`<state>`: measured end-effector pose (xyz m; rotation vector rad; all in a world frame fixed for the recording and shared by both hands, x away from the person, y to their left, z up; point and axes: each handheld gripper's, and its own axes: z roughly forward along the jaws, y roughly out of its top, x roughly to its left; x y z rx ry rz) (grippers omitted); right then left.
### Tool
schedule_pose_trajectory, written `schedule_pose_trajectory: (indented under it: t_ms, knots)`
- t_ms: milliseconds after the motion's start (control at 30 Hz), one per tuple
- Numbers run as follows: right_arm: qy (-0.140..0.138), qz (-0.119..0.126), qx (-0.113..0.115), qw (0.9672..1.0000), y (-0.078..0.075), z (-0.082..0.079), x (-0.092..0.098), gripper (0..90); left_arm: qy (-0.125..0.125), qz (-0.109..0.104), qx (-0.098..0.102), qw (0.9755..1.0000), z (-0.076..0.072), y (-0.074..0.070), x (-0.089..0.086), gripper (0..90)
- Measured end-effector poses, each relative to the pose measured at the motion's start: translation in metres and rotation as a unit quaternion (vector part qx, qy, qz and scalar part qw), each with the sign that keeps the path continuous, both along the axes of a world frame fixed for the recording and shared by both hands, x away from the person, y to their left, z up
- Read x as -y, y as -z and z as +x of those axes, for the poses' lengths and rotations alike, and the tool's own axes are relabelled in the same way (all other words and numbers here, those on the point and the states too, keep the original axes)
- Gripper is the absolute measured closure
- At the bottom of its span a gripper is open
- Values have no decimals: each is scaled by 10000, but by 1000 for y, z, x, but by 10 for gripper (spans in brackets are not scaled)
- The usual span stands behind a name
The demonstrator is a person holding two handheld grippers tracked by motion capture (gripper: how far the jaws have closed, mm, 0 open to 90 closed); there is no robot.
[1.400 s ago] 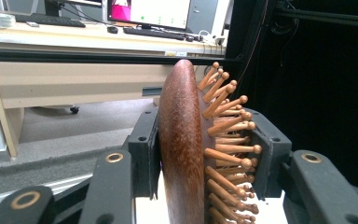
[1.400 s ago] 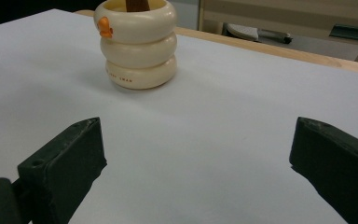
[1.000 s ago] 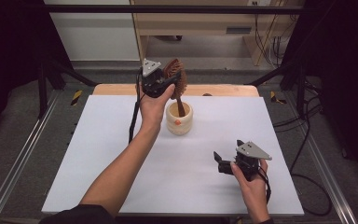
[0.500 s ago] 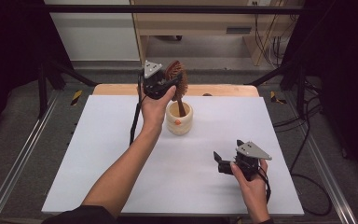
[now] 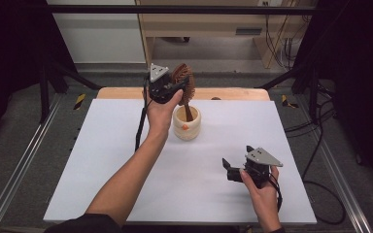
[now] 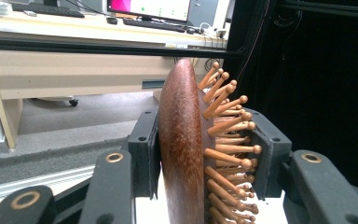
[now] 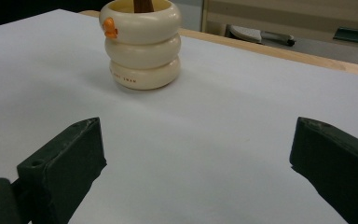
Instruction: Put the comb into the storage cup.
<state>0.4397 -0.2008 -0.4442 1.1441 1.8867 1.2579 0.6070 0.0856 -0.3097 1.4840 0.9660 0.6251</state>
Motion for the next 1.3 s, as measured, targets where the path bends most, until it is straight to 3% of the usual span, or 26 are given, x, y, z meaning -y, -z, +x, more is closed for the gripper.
schedule_pose_trajectory:
  t_ms: [1300]
  knots:
    - [-80, 67, -2, 9999, 0, 1, 0, 34, -63, -212, -157, 9996, 3, 11, -3, 519]
